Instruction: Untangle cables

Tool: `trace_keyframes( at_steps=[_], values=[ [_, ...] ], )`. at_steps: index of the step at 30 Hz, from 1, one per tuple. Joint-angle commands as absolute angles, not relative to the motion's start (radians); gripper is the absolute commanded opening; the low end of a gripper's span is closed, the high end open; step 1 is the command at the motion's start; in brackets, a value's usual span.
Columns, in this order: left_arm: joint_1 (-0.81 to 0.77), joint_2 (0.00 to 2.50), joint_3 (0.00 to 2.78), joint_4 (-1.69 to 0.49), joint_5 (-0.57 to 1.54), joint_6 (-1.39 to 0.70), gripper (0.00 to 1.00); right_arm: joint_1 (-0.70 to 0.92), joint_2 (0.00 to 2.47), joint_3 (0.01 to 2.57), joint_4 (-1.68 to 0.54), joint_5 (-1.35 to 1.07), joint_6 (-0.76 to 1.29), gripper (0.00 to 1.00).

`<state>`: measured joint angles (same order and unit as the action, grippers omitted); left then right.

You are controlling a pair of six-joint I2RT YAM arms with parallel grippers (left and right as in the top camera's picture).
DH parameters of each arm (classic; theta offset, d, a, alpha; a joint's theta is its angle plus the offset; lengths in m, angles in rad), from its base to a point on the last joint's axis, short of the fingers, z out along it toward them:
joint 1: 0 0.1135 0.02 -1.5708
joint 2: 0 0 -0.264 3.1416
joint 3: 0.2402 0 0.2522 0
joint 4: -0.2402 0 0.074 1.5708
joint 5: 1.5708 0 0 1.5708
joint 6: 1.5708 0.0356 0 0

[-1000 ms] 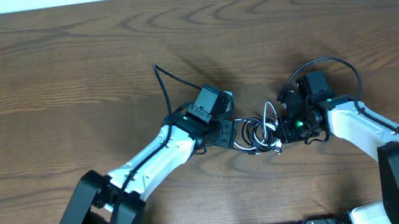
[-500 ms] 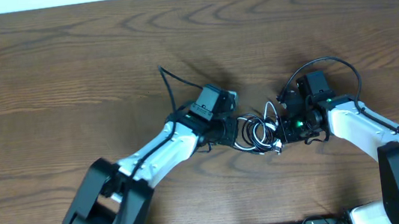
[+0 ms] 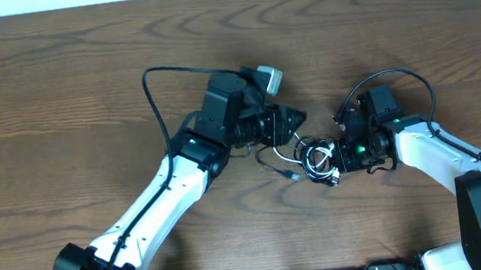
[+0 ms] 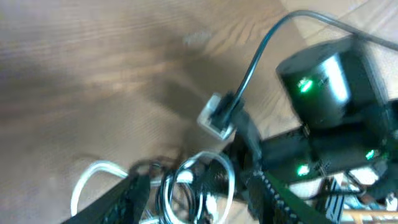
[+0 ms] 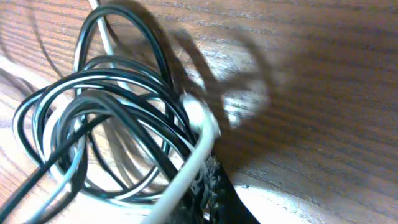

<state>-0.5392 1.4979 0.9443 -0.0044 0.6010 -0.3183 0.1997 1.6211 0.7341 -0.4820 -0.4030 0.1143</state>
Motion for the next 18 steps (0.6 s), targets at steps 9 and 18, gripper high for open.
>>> trace_keyframes(
  at_steps=[9, 18],
  values=[
    [-0.541, 1.53, 0.95, -0.327, 0.418, -0.327, 0.6, 0.197, 1.636, 0.722, -0.489, -0.35, 0.119, 0.01],
    [-0.545, 1.581, 0.945, -0.34, 0.299, -0.327, 0.6, 0.197, 1.636, 0.722, -0.49, -0.35, 0.119, 0.01]
  ],
)
